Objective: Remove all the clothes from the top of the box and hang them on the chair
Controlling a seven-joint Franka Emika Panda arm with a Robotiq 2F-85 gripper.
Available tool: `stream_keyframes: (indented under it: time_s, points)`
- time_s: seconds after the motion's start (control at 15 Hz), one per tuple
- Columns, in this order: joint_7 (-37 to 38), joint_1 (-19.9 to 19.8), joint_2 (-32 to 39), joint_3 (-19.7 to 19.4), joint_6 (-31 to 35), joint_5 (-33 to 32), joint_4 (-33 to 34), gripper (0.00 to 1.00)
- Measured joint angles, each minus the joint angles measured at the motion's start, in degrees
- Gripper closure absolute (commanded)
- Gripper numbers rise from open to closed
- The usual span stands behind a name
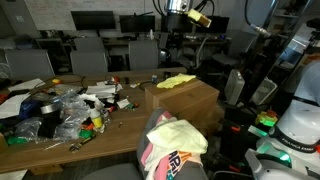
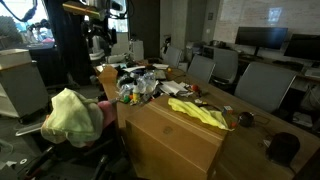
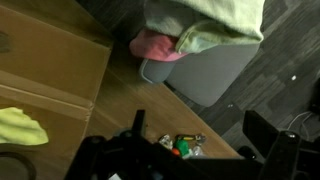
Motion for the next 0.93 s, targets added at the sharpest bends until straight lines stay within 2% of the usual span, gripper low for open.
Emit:
stream_keyframes:
  time_s: [0.53,0.93]
  points:
    - [12.1,-6.8,2.1,-2.9,2.1,-11.9,7.0,0.00]
    - [15.9,-7.8,10.6,-4.1,2.2,-16.2,15.2,0.00]
